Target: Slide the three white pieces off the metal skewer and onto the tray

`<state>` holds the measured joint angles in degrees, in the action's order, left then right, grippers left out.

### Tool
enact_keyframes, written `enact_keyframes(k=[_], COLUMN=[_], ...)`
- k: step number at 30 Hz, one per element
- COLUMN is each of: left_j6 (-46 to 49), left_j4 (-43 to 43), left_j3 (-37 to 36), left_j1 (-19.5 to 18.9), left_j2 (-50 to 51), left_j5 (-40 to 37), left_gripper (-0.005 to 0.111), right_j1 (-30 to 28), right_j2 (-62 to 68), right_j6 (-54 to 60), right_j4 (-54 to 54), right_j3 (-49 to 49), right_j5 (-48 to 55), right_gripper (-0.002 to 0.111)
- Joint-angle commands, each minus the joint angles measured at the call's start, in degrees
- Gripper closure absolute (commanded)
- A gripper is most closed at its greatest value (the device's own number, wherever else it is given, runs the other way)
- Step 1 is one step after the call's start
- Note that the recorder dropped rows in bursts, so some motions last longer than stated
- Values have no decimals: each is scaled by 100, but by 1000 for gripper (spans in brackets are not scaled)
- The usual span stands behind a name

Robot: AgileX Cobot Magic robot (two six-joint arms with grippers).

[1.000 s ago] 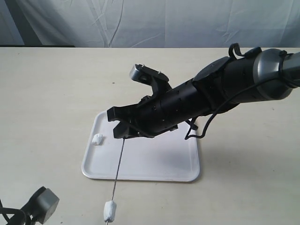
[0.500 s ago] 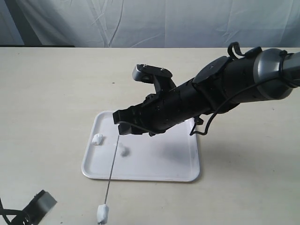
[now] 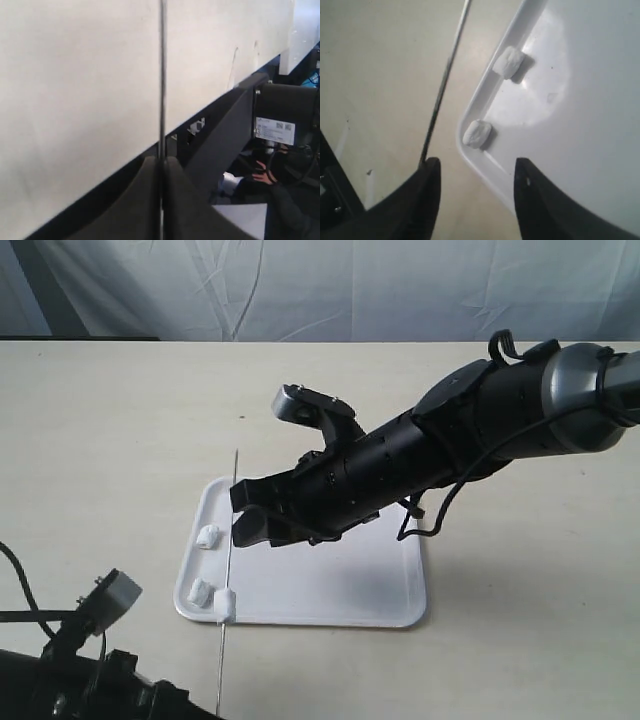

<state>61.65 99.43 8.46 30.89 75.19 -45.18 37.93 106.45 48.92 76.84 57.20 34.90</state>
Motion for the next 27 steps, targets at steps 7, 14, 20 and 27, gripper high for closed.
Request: enact_keyframes(k=[7, 14, 20, 27], left_j6=[-460, -650, -675, -913], left_j4=[-217, -554, -638, -788], left_j3=[606, 887, 1142, 1222], left_j1=[63, 63, 63, 63], left_j2=[136, 919, 944, 944], left_j5=[523, 513, 512, 367], left_gripper=[107, 107, 107, 107], right_j1=[-16, -16, -132, -132], right_j2=[10, 10, 10, 10], right_j6=[35, -15, -1151, -1103], right_j4=[398, 267, -1216, -1085], right_j3=[22, 22, 22, 10], right_j5=[614, 833, 502, 674], right_gripper=[63, 63, 63, 63])
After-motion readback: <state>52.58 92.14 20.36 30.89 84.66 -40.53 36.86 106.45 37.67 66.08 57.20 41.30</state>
